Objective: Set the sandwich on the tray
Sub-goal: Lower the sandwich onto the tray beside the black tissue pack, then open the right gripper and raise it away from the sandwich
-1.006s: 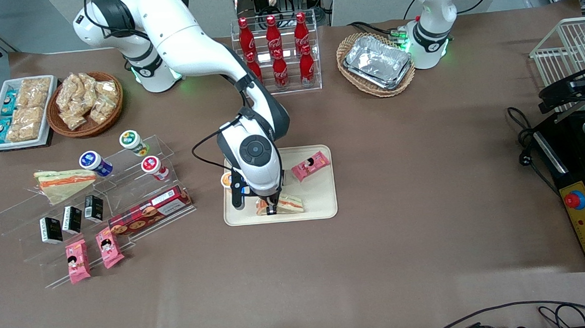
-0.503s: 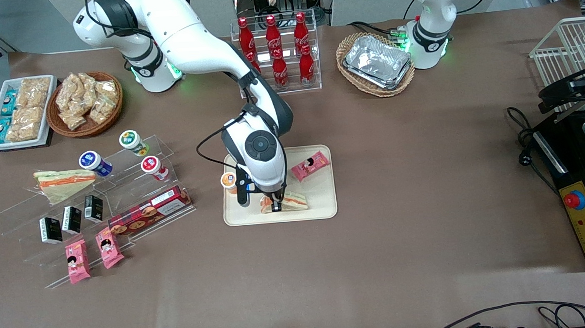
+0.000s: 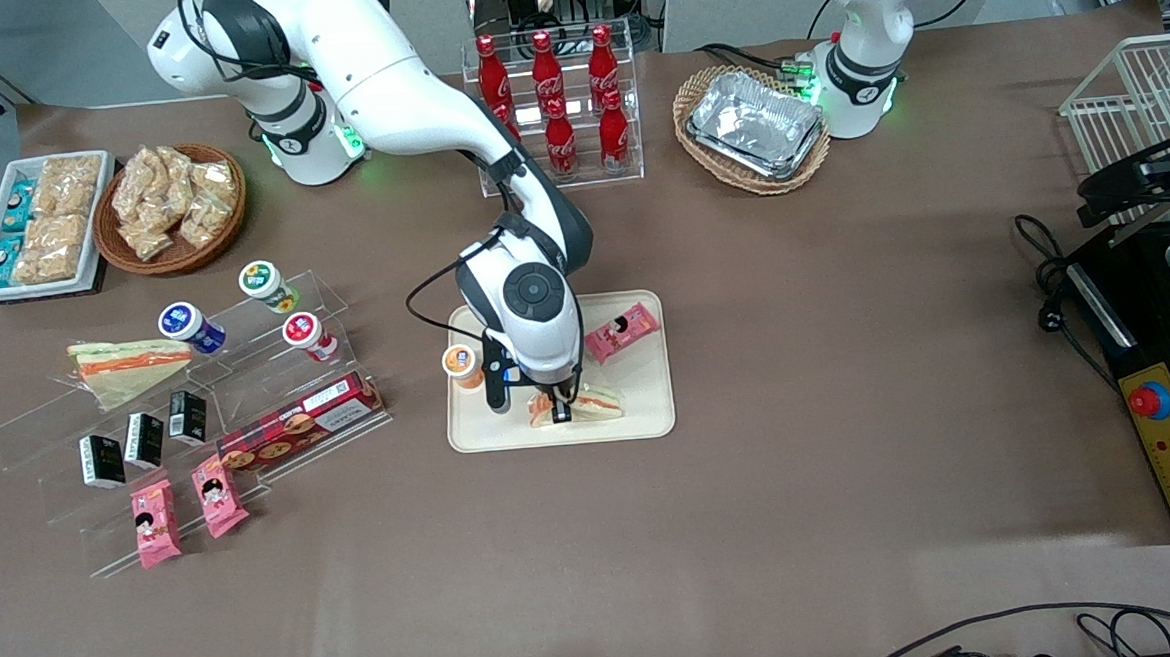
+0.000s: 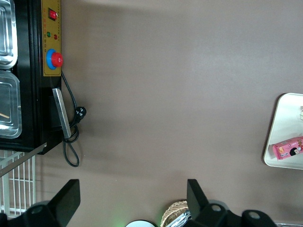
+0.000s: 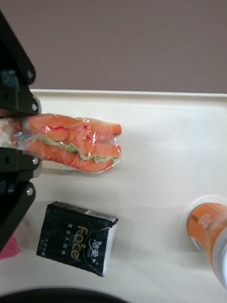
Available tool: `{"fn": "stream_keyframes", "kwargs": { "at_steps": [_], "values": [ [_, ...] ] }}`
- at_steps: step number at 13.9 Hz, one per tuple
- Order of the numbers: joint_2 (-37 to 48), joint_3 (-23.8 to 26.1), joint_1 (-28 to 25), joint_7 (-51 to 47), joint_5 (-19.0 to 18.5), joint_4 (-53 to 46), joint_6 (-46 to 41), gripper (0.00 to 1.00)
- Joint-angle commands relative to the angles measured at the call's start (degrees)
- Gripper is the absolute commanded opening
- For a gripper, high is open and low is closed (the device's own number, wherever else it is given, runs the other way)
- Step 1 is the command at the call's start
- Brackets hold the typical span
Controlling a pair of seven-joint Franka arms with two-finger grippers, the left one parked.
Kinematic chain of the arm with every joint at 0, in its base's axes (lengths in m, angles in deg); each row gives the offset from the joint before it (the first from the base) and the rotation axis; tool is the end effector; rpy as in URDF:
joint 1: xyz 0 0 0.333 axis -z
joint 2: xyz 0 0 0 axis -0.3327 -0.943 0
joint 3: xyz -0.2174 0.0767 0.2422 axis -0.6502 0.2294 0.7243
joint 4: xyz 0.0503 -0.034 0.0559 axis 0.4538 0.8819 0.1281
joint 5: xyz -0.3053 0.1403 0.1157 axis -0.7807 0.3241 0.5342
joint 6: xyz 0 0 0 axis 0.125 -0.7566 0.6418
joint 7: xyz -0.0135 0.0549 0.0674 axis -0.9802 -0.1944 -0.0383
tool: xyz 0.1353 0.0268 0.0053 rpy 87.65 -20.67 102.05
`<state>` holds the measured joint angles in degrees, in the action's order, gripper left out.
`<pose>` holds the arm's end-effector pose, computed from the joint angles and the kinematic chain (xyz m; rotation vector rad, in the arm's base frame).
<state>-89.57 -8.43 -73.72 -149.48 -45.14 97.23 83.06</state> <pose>0.5481 0.4565 0.2383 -2.2362 2.1261 -0.1092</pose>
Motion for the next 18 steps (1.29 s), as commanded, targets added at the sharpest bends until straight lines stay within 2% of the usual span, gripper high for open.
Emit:
{"fn": "stream_keyframes", "kwargs": {
  "at_steps": [1, 2, 6, 11, 15, 18],
  "values": [
    [-0.8, -0.3, 1.1, -0.1, 2.4, 0.0, 0.9, 0.88],
    [-0.7, -0.4, 0.9, -0.2, 2.3, -0.2, 0.9, 1.00],
    [1.3, -0.5, 0.6, -0.5, 2.1, -0.5, -1.7, 1.00],
    [8.4, -2.2, 1.6, 2.0, 1.9, -1.0, -8.8, 1.00],
    [16.2, -2.9, 5.8, 11.7, 2.4, -1.1, -18.9, 1.00],
    [19.2, -3.4, 6.1, 23.8, 1.1, -1.1, -24.8, 1.00]
  ]
}}
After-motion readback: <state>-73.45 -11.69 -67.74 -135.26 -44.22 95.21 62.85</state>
